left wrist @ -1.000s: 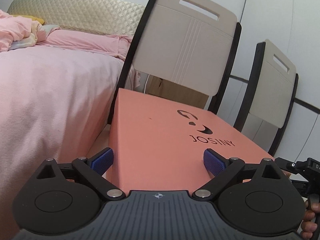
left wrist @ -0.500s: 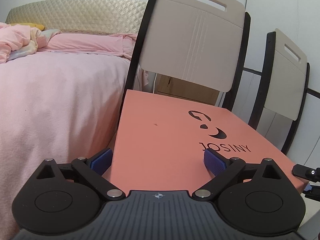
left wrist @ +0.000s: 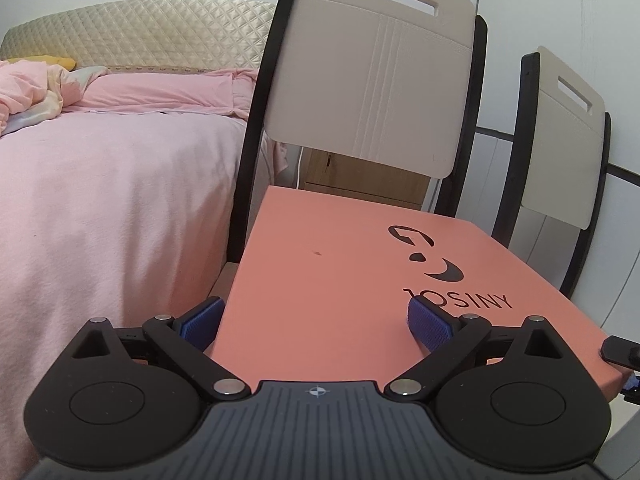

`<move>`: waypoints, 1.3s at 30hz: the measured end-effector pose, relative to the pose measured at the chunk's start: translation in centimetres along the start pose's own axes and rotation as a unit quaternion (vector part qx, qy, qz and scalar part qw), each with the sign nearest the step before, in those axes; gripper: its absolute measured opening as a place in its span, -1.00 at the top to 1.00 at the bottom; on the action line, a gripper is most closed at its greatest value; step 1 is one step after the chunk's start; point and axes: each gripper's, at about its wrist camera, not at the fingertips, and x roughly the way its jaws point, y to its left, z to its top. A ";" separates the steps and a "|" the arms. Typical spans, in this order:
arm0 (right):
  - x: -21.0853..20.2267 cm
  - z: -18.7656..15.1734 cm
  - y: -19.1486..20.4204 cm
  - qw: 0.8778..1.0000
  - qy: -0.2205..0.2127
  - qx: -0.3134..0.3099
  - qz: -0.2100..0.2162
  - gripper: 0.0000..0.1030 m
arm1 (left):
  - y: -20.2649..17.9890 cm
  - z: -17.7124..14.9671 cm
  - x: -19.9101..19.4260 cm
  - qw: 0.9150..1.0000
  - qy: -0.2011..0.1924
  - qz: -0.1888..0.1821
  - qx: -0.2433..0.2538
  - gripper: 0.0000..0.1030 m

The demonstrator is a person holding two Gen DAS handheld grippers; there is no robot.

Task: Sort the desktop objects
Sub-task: 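Press the lid down over the box rim with both grippers, then open both grippers and pull them back from the lidded box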

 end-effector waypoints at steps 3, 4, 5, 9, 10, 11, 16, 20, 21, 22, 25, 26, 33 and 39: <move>0.6 0.2 -0.1 1.000 -0.006 0.002 -0.006 -0.18 | -0.2 0.5 1.1 1.000 0.005 0.004 0.001 -0.92; 0.8 0.3 -0.2 1.000 -0.008 0.002 -0.008 -0.18 | -0.3 0.7 1.5 1.000 0.007 0.005 0.002 -0.92; 1.0 0.3 -0.2 1.000 -0.011 0.002 -0.009 -0.18 | -0.3 0.7 1.7 1.000 0.007 0.004 0.002 -0.92; 1.4 0.5 -0.2 1.000 -0.015 -0.004 -0.015 -0.18 | -0.5 1.0 2.6 1.000 0.006 0.008 0.004 -0.93; 1.5 0.5 -0.2 1.000 -0.015 -0.006 -0.015 -0.18 | -0.5 1.1 2.9 1.000 0.006 0.008 0.007 -0.93; 1.5 0.6 -0.2 1.000 -0.014 -0.008 -0.015 -0.19 | -0.5 1.2 3.1 1.000 0.006 0.008 0.009 -0.93; 1.9 0.7 -0.1 1.000 -0.012 -0.020 -0.013 -0.22 | -0.7 1.3 3.4 1.000 0.004 0.015 0.020 -0.92; 1.8 0.9 0.1 0.999 -0.018 -0.034 -0.012 -0.19 | -0.3 1.4 1.9 1.000 -0.009 0.008 0.001 -0.91; 1.6 0.9 0.3 0.999 -0.022 -0.044 -0.013 -0.16 | -0.3 1.5 1.2 1.000 -0.016 0.007 -0.003 -0.91; 1.3 1.0 0.6 0.998 -0.028 -0.059 -0.016 -0.15 | -0.5 1.6 0.5 1.000 -0.022 0.008 -0.002 -0.92; 0.2 1.1 1.5 0.994 -0.046 -0.100 -0.023 -0.15 | -1.3 1.6 -1.3 0.999 -0.035 0.012 0.001 -0.92; -0.2 1.2 1.7 0.992 -0.051 -0.109 -0.024 -0.15 | -1.7 1.5 -1.9 0.999 -0.037 0.009 0.006 -0.92; -2.9 1.6 2.2 0.987 -0.063 -0.142 -0.028 -0.16 | -5.1 0.5 -6.7 0.996 -0.060 0.027 0.055 -0.93; -5.0 1.3 3.3 0.983 -0.064 -0.166 -0.039 -0.17 | -6.6 -0.8 -11.3 0.994 -0.080 0.042 0.065 -0.98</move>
